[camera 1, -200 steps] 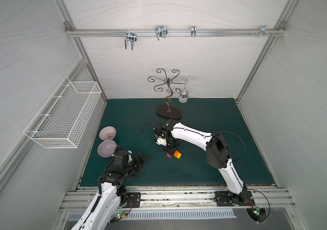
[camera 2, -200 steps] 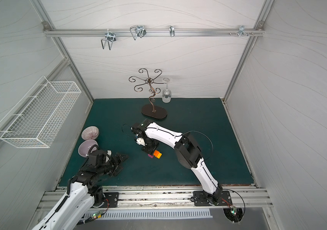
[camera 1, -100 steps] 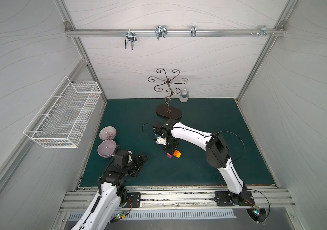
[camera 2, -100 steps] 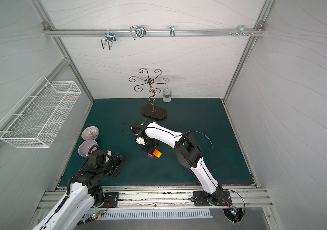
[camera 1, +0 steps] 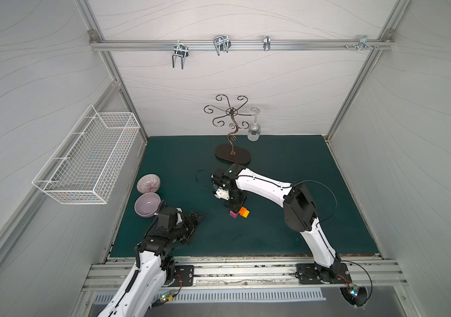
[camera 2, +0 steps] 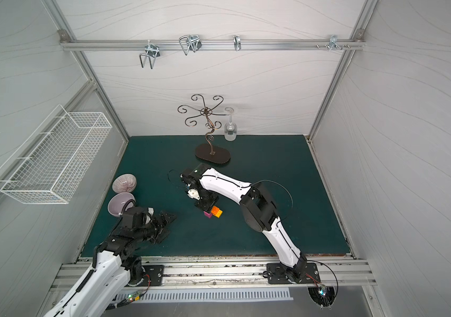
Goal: Assemble the letter r with lego
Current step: Assemble the lego brick with the lego brick.
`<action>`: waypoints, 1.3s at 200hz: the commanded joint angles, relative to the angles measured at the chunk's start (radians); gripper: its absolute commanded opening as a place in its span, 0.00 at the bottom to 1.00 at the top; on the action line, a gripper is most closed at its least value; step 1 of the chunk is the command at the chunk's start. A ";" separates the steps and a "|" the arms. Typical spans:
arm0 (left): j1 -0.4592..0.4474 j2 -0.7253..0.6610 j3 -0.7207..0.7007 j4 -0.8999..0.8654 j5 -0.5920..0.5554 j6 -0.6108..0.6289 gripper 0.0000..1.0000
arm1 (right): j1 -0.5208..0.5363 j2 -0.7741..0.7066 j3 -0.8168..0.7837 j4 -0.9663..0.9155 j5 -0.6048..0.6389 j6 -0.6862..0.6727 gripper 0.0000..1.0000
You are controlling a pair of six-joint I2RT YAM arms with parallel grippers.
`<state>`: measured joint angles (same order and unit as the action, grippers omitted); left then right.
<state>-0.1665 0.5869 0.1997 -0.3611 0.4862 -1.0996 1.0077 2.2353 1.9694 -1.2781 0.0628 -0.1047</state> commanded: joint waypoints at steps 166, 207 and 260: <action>-0.002 -0.007 -0.013 0.027 -0.005 0.000 0.90 | -0.016 0.026 -0.119 0.026 0.005 0.064 0.00; -0.002 -0.008 -0.014 0.026 -0.004 0.000 0.90 | -0.013 0.049 -0.120 0.024 -0.029 0.059 0.00; -0.003 -0.006 -0.016 0.029 -0.004 0.000 0.90 | 0.005 0.075 -0.121 0.013 -0.030 0.075 0.00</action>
<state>-0.1665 0.5858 0.1810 -0.3592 0.4862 -1.0996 1.0042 2.2040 1.9011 -1.2182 0.0444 -0.0536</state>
